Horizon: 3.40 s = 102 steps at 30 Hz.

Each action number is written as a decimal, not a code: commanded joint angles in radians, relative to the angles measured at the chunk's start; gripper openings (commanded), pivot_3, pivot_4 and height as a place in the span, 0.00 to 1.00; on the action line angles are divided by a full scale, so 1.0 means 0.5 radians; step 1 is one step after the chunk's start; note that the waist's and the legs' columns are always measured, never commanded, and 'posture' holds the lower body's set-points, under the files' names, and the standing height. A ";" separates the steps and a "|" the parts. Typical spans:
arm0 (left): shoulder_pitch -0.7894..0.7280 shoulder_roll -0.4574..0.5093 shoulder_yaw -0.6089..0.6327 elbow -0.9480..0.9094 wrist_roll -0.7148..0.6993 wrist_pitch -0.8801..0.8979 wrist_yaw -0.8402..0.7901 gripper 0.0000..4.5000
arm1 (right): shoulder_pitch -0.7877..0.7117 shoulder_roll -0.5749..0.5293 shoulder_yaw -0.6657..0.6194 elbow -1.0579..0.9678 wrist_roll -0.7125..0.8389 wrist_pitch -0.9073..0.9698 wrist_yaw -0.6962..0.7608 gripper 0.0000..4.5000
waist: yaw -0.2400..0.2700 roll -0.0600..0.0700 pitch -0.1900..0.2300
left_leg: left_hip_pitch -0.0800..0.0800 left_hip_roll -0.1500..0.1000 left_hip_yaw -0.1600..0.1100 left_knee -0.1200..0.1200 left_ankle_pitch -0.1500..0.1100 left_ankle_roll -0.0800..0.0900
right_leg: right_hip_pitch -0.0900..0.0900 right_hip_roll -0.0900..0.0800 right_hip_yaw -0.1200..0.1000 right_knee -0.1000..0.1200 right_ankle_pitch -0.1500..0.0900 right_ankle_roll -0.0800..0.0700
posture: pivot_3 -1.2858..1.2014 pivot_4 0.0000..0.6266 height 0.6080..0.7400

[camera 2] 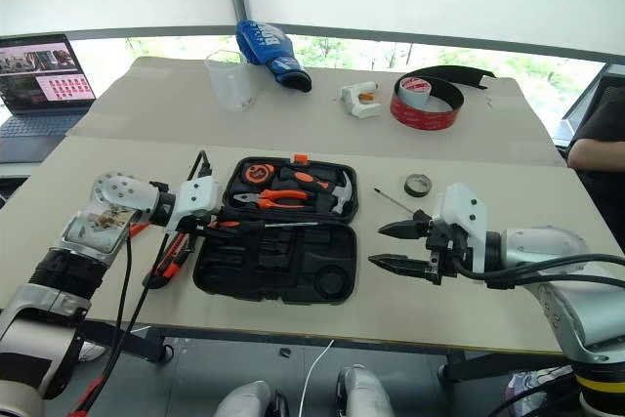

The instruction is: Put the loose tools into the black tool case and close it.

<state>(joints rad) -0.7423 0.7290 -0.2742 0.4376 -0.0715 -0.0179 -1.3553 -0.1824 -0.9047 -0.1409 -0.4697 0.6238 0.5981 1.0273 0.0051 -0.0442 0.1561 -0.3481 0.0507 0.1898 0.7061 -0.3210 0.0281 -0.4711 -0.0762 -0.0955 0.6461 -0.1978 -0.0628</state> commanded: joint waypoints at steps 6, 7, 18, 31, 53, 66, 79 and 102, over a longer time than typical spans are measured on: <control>-0.181 -0.089 -0.004 0.257 0.087 -0.256 -0.089 0.20 | 0.048 0.008 -0.128 -0.132 0.094 0.024 -0.102 0.73 | 0.005 0.000 0.000 | -0.009 0.001 -0.008 0.012 -0.002 0.004 | 0.000 0.000 -0.003 0.000 -0.002 0.005 | 0.52 0.24 0.92; -0.191 -0.100 -0.005 0.275 0.092 -0.267 -0.093 0.20 | 0.049 0.009 -0.130 -0.135 0.097 0.027 -0.110 0.73 | 0.007 0.000 0.000 | -0.009 0.001 -0.008 0.013 -0.002 0.004 | 0.000 0.000 -0.003 0.000 -0.002 0.007 | 0.52 0.24 0.92; -0.289 -0.175 0.055 0.309 0.079 -0.247 -0.131 0.77 | 0.050 0.021 -0.120 -0.147 0.108 0.029 -0.146 0.73 | 0.012 0.000 0.000 | -0.011 0.000 -0.012 0.017 -0.004 0.007 | 0.001 -0.001 -0.005 0.001 -0.002 0.009 | 0.52 0.24 0.92; -0.319 -0.258 0.069 0.193 0.028 -0.072 -0.148 0.35 | 0.033 0.046 -0.089 -0.133 0.083 0.004 -0.146 0.73 | 0.008 0.000 0.000 | -0.011 0.000 -0.013 0.018 -0.004 0.008 | 0.001 0.000 -0.004 0.001 -0.002 0.011 | 0.52 0.24 0.92; -0.275 -0.365 -0.032 0.265 0.222 -0.185 0.045 0.01 | 0.108 0.074 -0.165 -0.169 0.109 0.039 -0.235 0.73 | 0.013 0.002 -0.005 | 0.005 -0.001 -0.024 0.018 -0.012 0.021 | 0.026 -0.003 -0.008 -0.008 -0.004 0.024 | 0.52 0.24 0.92; 0.101 0.062 0.573 -0.905 -0.711 1.035 -0.122 0.81 | 0.446 -0.127 -0.559 0.433 -0.239 -0.180 -0.167 0.73 | 0.007 0.003 -0.005 | -0.004 -0.004 -0.028 0.023 -0.011 0.020 | 0.024 -0.004 -0.008 -0.009 -0.006 0.034 | 0.52 0.24 0.92; 0.217 0.274 0.545 -1.359 -1.007 1.415 -0.084 1.00 | -0.491 0.054 0.056 1.569 -0.689 -0.378 -0.142 0.73 | -0.044 0.008 -0.005 | 0.007 -0.003 -0.028 0.017 -0.006 0.011 | 0.027 0.000 -0.001 -0.005 -0.008 0.031 | 0.52 0.24 0.92; 0.527 0.572 0.613 -1.365 -0.979 1.266 -0.147 1.00 | -0.462 -0.032 0.007 1.028 -0.490 -0.284 0.198 0.23 | -0.044 0.030 0.006 | 0.004 -0.001 -0.029 0.016 -0.005 0.008 | 0.022 -0.001 0.000 0.000 -0.012 0.027 | 0.52 0.24 0.92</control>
<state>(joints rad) -0.4910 0.9867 -0.0112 -0.2243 -0.5467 0.6301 -1.4057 -0.4058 -0.9088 -0.1177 0.1676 0.3135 0.4226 1.0901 -0.0169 -0.0293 0.1592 -0.3461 0.0507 0.1752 0.7137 -0.3234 0.0317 -0.4602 -0.0765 -0.0954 0.6459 -0.2039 -0.0495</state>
